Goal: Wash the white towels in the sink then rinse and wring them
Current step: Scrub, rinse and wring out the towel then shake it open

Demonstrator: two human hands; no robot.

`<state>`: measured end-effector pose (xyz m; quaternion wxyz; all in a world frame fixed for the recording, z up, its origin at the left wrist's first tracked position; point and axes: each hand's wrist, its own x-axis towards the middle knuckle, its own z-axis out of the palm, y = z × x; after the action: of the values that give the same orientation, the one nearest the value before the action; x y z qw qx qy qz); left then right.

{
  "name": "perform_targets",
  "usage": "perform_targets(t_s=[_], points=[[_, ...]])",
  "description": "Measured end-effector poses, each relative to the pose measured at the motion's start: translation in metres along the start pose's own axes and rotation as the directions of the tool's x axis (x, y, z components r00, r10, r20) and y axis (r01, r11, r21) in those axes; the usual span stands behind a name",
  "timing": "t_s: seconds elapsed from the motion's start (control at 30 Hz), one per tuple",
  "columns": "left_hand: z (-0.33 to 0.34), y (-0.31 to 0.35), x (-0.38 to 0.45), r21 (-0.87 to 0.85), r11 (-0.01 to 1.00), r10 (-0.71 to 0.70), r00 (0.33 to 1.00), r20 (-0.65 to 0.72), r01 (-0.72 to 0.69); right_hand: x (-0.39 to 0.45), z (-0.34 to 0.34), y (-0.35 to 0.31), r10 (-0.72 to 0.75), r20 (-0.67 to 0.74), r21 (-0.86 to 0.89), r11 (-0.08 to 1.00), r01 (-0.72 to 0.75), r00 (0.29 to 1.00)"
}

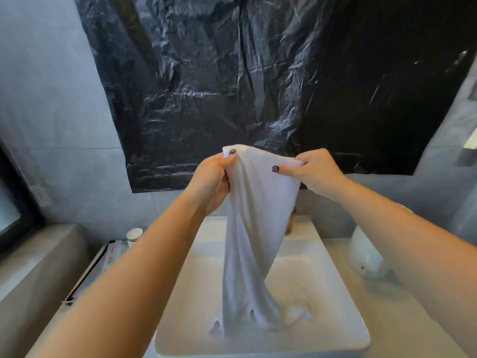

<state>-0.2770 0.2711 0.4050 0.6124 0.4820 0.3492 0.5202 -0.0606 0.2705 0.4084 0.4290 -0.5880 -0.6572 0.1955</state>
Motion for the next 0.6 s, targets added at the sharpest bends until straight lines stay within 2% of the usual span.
perform_targets(t_s=[0.2,0.37,0.6], points=[[0.005,0.036,0.011,0.099,0.993,0.073,0.995,-0.072,-0.066,0.025,-0.028,-0.046,-0.172,-0.128,-0.148,0.977,0.152,0.977],[0.015,0.073,0.019,0.159,0.977,0.158,0.982,-0.107,-0.140,0.042,-0.047,-0.092,-0.333,-0.206,-0.288,0.919,0.268,0.920],[0.030,0.119,0.038,0.201,0.955,0.250,0.958,-0.139,-0.220,0.060,-0.073,-0.142,-0.429,-0.280,-0.401,0.865,0.301,0.859]])
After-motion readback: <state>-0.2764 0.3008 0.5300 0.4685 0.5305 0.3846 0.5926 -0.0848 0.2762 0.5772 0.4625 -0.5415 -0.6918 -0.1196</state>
